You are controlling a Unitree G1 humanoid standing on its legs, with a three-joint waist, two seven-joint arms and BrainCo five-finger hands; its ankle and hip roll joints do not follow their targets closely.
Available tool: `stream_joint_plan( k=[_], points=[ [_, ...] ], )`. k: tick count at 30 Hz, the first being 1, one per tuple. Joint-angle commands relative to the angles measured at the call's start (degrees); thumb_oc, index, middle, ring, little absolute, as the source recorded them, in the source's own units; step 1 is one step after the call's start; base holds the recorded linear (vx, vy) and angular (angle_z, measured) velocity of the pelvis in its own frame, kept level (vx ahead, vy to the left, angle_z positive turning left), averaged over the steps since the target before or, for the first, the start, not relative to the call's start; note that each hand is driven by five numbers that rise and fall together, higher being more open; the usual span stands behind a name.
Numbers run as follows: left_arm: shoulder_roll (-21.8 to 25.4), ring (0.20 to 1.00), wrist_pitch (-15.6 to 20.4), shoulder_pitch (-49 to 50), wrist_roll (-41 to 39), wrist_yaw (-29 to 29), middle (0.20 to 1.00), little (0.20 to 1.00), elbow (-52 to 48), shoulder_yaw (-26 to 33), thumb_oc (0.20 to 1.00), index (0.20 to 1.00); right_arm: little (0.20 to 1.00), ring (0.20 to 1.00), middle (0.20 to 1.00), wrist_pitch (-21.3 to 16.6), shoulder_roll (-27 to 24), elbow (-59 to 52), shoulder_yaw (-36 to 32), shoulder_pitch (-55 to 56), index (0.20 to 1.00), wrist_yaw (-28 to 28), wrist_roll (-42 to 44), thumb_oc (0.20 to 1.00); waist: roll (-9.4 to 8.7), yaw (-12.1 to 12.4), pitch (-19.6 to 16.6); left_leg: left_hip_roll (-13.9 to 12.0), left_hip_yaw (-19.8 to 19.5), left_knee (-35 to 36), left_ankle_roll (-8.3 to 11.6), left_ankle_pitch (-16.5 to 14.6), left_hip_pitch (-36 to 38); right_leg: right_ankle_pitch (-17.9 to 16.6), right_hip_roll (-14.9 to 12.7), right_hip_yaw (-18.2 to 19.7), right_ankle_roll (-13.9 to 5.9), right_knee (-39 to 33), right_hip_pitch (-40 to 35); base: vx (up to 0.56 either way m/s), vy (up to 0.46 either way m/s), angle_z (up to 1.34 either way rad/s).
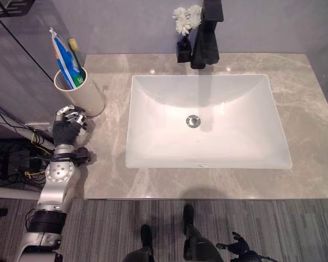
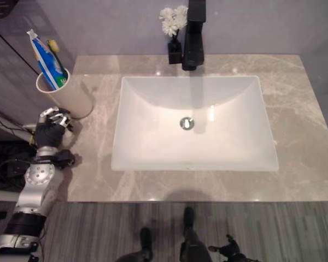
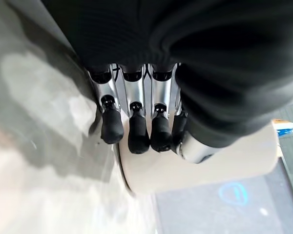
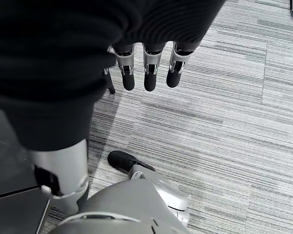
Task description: Put brush and paste in cup on sink, flatten towel.
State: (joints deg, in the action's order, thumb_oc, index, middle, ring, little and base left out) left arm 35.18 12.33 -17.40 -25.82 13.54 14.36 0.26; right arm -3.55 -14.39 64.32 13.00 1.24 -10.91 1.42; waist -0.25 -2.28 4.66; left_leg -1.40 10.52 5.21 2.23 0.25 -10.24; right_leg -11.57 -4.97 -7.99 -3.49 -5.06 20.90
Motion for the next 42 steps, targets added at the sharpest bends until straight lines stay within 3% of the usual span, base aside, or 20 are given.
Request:
stream_joint_plan(
  k=[1, 10, 14, 31, 42],
  points=[
    [3.7, 0.2, 1.5, -2.7, 2.3, 1.6, 0.2, 0.2, 2.6, -0.8, 0.2, 0.2, 1.0, 1.0, 1.0, 0.7, -1.1, 0.0, 1.5, -0.8, 1.0, -0.3, 0.8, 1.0, 0.23, -0.1, -0.1, -1.0, -2.4, -0.2, 2.0, 2.8, -3.7, 3.5, -3.0, 0.0, -5.07, 0.1, -6.0, 0.0, -0.003, -0.04],
    [9.0, 0.2, 1.4, -10.0, 2.6, 3.3, 0.2, 0.2, 10.2, -3.2, 0.2, 0.2, 1.0, 1.0, 1.0, 0.8, -1.6, 1.1, 2.0, -0.8, 1.0, -0.4, 1.0, 1.0, -0.02, -0.7, -0.2, -1.2, -2.2, -0.2, 2.15, 3.0, -4.3, 3.4, -2.9, 0.1, -5.31, 0.1, -5.4, 0.0, -0.001, -0.07],
    [12.1, 0.2, 0.8, -18.6, 2.1, 4.1, 0.2, 0.2, 16.5, -7.7, 0.2, 0.2, 1.0, 1.0, 1.0, 0.7, -2.0, 0.5, 2.9, -1.2, 1.0, -0.4, 1.8, 1.0, -0.21, -1.5, 0.5, -1.0, -2.2, -0.2, 2.14, 3.4, -5.5, 2.8, -3.0, 0.2, -5.62, 0.1, -4.3, -0.03, 0.012, 0.03],
    [10.6, 0.2, 0.8, -32.1, 1.0, 5.7, 0.2, 0.2, 24.8, -16.6, 0.2, 0.2, 1.0, 1.0, 1.0, 0.2, -1.4, 0.0, 4.8, -3.6, 1.0, -1.3, 4.1, 1.0, -0.83, -3.1, 3.1, -1.1, -1.1, -0.2, 1.74, 3.6, -7.8, 1.7, -2.7, 2.2, -5.88, 0.1, -1.1, 0.0, 0.004, -0.03],
    [8.1, 0.2, 1.2, -28.8, 0.1, 4.7, 0.2, 0.2, 21.9, -15.5, 0.2, 0.2, 1.0, 1.0, 1.0, 0.2, -1.2, 0.8, 4.7, -3.0, 1.0, -1.3, 3.3, 1.0, -0.59, -2.9, 1.6, -1.4, -1.2, -0.2, 1.99, 3.4, -7.1, 2.1, -2.5, 2.2, -5.46, 0.1, -1.5, 0.01, -0.004, 0.0]
  ],
)
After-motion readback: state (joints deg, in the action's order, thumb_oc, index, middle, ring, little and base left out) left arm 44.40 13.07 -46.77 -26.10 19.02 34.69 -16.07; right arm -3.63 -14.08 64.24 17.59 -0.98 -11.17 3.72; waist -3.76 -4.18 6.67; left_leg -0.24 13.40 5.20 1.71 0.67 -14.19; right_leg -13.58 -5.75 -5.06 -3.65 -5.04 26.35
